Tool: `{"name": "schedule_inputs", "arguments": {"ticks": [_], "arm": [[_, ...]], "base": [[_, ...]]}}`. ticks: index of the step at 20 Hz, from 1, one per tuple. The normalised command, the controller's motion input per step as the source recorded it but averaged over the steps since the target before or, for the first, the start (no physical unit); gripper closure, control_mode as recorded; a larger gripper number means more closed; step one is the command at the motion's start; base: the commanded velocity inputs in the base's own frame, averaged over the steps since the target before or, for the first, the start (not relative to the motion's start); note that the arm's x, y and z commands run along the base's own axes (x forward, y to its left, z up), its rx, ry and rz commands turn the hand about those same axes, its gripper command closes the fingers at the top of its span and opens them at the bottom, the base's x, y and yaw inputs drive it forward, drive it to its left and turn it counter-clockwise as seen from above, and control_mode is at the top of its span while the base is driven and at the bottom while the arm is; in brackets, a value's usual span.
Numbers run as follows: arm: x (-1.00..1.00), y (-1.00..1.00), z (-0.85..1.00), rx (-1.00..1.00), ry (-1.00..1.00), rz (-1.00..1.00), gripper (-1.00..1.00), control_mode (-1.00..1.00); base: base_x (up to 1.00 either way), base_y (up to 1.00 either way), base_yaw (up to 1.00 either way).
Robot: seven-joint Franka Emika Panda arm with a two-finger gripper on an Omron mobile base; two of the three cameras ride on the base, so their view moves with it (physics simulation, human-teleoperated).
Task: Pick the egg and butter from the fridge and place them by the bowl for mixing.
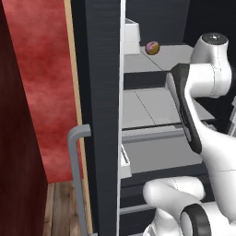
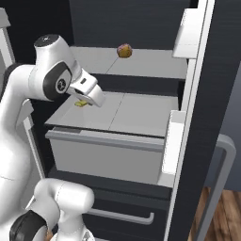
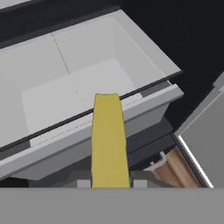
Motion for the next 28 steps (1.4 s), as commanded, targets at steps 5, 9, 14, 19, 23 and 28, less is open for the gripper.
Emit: {"name": "schedule_inputs", "arguments": {"ticks": [5, 9, 14, 19, 23, 28], "arm": [[-0.66, 0.02, -0.17, 0.01, 0.07, 0.11, 1.0, -1.0], [-0.68, 0.0, -0.17, 0.0, 0.01, 0.19, 1.0, -1.0], [-0.64, 0.0, -0.18, -0.01, 0.01, 0.14, 1.0, -1.0], [-0.55, 0.03, -0.22, -0.01, 0.03, 0.09, 1.0, -1.0], [-0.23, 0.01, -0.15, 0.0, 0.1, 0.02, 1.0, -1.0], [0.0, 0.0, 0.0, 0.0, 0.0, 0.0, 1.0, -1.0]], "base": [[0.0, 0.0, 0.0], [0.0, 0.0, 0.0], [0.0, 0.0, 0.0], [0.0, 0.0, 0.0], [0.0, 0.0, 0.0], [0.0, 0.0, 0.0]]}}
